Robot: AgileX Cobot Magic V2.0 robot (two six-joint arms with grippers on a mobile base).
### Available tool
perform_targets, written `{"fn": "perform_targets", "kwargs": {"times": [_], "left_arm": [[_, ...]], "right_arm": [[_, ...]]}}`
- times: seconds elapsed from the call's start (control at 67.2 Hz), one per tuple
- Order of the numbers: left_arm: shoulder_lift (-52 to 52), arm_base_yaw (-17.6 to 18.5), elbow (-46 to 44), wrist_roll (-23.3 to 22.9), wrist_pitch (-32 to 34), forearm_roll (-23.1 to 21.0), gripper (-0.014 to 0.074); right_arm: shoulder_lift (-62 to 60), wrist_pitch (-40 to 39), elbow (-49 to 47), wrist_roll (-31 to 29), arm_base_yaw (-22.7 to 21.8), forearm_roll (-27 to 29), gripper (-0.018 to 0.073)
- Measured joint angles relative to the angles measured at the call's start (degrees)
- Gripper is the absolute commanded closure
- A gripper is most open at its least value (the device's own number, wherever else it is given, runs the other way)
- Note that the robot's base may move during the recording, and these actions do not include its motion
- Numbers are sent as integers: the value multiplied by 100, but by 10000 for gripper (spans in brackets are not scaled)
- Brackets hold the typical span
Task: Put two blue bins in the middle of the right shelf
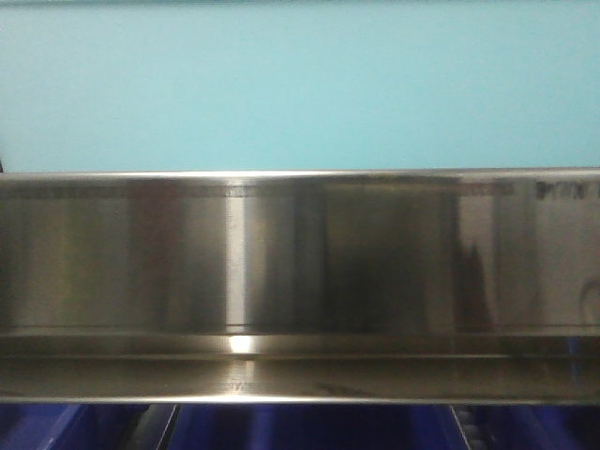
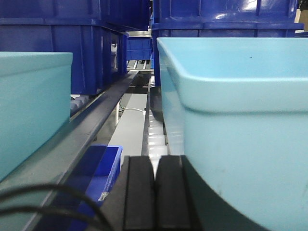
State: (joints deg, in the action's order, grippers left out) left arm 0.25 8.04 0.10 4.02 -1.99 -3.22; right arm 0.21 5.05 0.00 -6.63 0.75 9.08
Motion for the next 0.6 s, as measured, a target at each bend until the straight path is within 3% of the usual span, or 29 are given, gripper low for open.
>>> {"fn": "perform_targets", "kwargs": {"times": [0.342, 0.491, 0.596], "left_arm": [[-9, 0, 0, 0, 633, 0, 707], [-9, 0, -10, 0, 1222, -284, 707], [-9, 0, -389, 0, 1060, -343, 707]], "right_arm": [[0, -472, 0, 0, 0, 0, 721], [-5, -701, -58, 176, 0, 0, 721], [-13, -621, -568, 226, 0, 0, 721]]}}
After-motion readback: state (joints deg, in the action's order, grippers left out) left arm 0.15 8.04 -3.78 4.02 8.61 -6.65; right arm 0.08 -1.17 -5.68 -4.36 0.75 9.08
